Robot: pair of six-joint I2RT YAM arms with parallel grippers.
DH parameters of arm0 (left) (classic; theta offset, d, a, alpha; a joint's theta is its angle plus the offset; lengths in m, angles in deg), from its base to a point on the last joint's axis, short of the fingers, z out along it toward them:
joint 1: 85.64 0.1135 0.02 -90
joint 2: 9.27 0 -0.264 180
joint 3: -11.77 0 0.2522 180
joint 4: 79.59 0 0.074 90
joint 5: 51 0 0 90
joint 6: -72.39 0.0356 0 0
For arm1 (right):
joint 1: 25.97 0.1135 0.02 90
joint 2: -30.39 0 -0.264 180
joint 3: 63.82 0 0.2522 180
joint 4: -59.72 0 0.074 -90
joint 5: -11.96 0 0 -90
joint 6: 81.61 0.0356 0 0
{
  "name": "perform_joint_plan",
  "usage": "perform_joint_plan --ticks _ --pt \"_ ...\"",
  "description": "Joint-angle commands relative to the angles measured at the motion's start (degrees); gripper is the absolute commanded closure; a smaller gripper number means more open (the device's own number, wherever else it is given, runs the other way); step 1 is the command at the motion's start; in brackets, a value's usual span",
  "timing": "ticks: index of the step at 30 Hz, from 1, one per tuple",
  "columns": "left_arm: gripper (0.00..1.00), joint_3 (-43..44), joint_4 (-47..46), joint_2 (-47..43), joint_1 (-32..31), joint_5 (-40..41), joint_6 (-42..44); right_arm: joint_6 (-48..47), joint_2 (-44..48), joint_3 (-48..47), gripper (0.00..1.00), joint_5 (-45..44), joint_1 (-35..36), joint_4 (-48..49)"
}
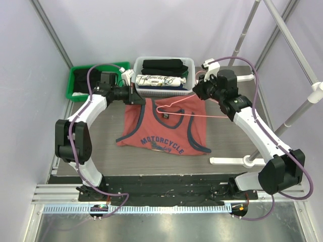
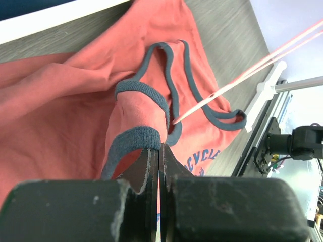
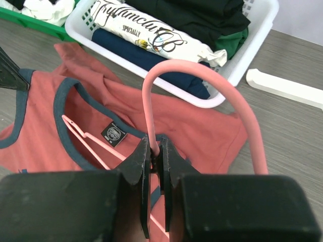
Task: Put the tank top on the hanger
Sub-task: Hang the tank top on the hanger.
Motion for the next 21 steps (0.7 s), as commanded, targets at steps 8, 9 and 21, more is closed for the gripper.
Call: perform_joint_plan --ticks 8,9,21 --pt "1.00 -2.15 -1.89 -6.97 -0.01 -4.49 -0.76 2.62 -3.10 -2.07 0.99 4.87 0.13 7.32" --pt "1.00 -2.07 -1.80 -7.24 -0.01 -4.58 -0.76 2.80 -3.62 -2.16 0.99 5.14 0.05 7.50" --pt "1.00 -2.07 -0.93 -9.61 0.07 -6.68 -0.93 3.85 -5.47 -2.25 0.99 10.32 -0.04 8.99"
